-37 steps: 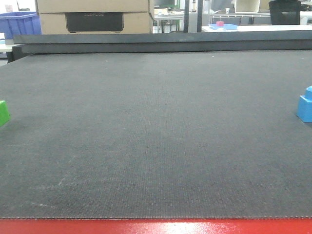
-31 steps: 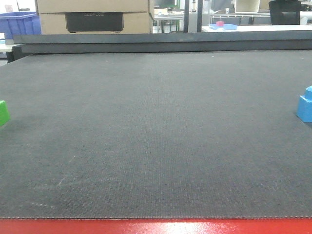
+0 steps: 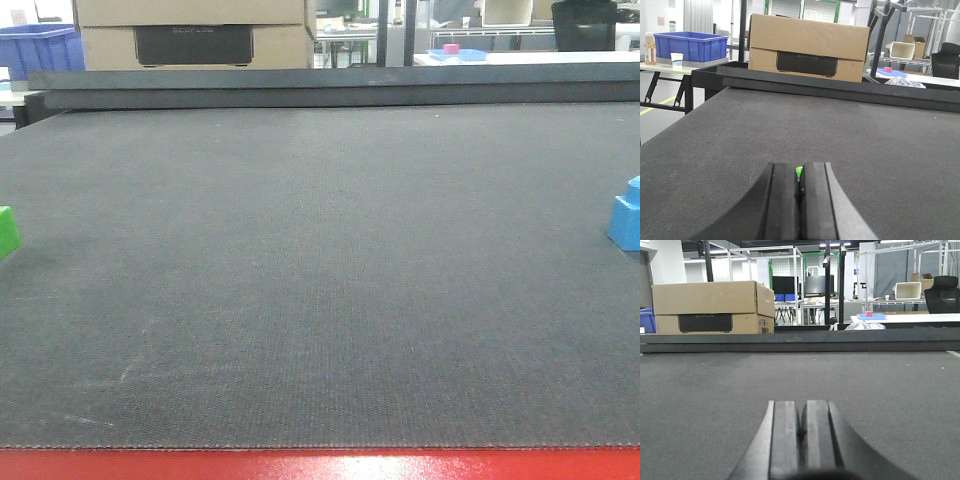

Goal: Grab block from conveyor and place in blue bin

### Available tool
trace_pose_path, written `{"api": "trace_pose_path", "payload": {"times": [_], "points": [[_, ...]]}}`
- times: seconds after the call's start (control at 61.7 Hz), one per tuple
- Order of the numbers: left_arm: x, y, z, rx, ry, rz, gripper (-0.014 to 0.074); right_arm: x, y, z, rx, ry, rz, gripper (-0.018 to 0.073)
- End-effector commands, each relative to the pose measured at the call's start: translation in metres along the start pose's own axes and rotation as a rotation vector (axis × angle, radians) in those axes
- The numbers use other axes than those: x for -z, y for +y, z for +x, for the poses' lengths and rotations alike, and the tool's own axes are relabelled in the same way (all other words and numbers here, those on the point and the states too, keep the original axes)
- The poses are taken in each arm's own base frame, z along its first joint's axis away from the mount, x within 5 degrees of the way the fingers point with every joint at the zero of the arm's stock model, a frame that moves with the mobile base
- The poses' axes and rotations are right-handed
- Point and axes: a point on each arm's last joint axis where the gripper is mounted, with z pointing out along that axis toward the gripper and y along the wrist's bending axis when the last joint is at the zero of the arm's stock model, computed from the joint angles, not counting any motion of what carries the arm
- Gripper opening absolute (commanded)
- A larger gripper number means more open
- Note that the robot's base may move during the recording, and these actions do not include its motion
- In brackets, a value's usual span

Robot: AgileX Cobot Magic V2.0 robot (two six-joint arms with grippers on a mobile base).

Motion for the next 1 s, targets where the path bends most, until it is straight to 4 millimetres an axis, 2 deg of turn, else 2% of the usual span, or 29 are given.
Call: {"api": "trace_pose_path", "payload": {"times": [0.0,0.178,0.227,0.276,0.389,0.502,0.632,0.729,0.827,0.989], "points": [[0.001,0.000,-0.003,0.001,-0.025,0.005,-0.0111,0.000,0.000,-0.003,0.008,-0.029,0.004,-0.0162],[0.001,-0.001,-0.005,0.004,-0.048,0.009,-0.0111,0.000,0.000,-0.005,0.008,-0.050,0.003,-0.0162],[0.001,-0.001,-0.011,0.004,-0.046,0.008,-0.0111,0.000,0.000,-0.006,0.008,-0.049,0.003,-0.0162],[0.003,-0.002,-0.022,0.004,-0.055,0.007,-0.0111,0.001,0.001,-0.015,0.008,-0.065,0.002,-0.0162],[0.009,-0.004,-0.053,0.004,-0.076,0.006,-0.0111,0.004,0.004,-0.047,0.008,-0.144,-0.006,-0.0162],[0.018,-0.006,-0.082,0.005,-0.061,0.000,-0.0111,0.014,0.007,-0.087,0.008,-0.230,-0.014,-0.0162],[0.018,-0.008,-0.116,0.006,-0.018,-0.006,-0.0111,0.015,0.011,-0.124,0.009,-0.186,-0.014,-0.0162],[0.009,-0.010,-0.139,0.006,0.008,-0.010,-0.0111,0.006,0.013,-0.147,0.011,-0.083,-0.009,-0.0162],[-0.007,-0.011,-0.157,0.004,0.080,-0.017,-0.0111,-0.008,0.014,-0.160,0.022,0.039,0.002,-0.0162],[-0.043,-0.012,-0.175,0.006,0.317,-0.041,-0.0111,-0.050,0.015,-0.175,0.024,0.287,0.019,-0.0162]]}}
